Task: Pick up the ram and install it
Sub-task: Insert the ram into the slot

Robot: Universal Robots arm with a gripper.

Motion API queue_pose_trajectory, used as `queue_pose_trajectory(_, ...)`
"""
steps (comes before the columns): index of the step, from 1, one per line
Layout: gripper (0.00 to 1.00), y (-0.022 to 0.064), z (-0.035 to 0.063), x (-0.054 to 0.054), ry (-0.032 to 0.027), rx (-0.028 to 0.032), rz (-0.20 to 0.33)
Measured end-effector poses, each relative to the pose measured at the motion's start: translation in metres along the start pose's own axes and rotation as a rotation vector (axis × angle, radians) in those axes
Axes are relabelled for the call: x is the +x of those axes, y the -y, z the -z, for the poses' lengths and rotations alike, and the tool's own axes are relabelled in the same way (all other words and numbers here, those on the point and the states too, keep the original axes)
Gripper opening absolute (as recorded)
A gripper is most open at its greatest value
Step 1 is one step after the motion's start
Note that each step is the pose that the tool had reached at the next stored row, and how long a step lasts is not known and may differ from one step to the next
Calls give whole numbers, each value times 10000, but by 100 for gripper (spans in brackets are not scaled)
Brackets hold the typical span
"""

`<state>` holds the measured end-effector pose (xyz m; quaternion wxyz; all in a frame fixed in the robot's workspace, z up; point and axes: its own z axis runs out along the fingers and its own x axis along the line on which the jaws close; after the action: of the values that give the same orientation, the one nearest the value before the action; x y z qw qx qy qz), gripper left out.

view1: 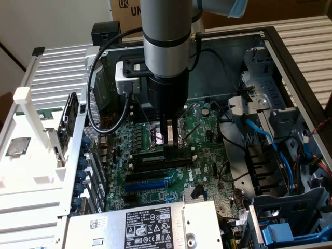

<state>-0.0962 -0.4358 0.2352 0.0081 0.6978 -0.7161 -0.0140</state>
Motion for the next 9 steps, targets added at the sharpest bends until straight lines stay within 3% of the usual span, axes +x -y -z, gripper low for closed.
queue_pose_trajectory(9, 12, 0, -2, -6, -2, -1, 0)
